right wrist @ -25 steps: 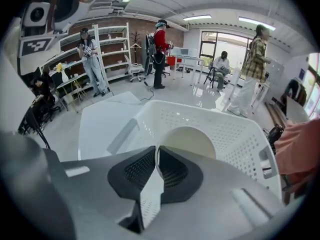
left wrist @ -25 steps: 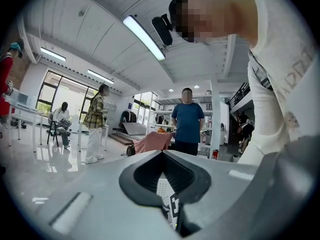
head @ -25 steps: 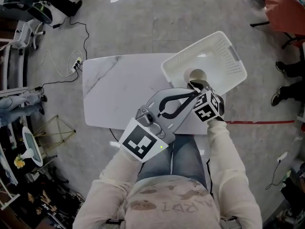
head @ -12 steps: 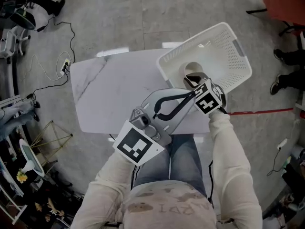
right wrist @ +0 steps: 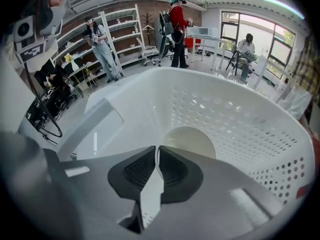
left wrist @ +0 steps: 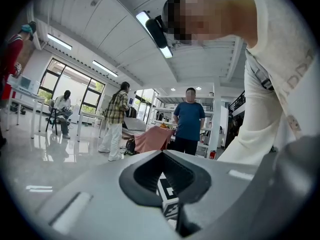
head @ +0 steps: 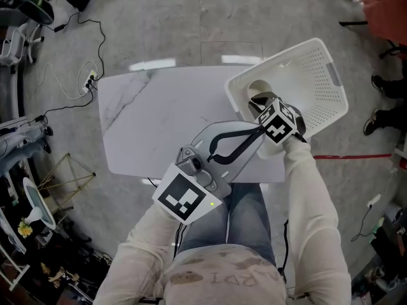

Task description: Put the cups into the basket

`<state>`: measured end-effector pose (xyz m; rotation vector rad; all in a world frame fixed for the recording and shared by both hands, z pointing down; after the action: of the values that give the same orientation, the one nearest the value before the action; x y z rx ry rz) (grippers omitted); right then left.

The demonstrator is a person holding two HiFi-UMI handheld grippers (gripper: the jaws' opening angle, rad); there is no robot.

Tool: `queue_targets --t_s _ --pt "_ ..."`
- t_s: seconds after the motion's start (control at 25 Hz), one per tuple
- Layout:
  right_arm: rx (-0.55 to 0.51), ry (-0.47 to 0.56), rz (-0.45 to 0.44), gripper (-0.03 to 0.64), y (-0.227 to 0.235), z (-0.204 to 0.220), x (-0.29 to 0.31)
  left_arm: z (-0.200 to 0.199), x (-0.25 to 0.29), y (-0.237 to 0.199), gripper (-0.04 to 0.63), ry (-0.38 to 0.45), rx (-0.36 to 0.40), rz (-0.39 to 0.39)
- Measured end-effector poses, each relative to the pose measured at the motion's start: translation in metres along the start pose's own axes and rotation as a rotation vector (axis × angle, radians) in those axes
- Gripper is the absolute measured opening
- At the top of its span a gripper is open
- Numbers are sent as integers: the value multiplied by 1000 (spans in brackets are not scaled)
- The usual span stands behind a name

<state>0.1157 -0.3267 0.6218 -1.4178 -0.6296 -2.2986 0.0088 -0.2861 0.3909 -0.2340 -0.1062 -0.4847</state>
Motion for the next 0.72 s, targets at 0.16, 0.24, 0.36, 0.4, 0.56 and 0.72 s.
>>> queue_targets --t_s 0.16,0.24,0.36,0.4,0.56,0.72 --pt "-19 -31 -12 46 7 7 22 8 -6 -6 2 -18 -1 2" --pt "-12 -42 -17 46 12 12 33 14 -7 -11 2 -24 -4 1" --pt "-3 -46 -17 46 16 17 45 20 -9 -16 2 -24 -3 1" --pt "-6 -40 -12 46 16 17 47 22 -9 -16 2 -26 -4 1" --pt "-25 -31 0 48 17 18 53 29 -9 -19 2 -38 -6 -4" --pt "-36 -29 17 52 13 21 55 30 -10 -17 2 -42 -11 -5"
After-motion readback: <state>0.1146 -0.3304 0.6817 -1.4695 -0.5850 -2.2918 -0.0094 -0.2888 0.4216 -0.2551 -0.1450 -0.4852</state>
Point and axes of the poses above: the fingertips, and each gripper's own axes: x forward along the fingers, y to its right, z out of its underside, the point moved 7 cm from there along -x, backward along the fingers, and after that the axes turned 5 degrees about -z, right-handed, at the moved point
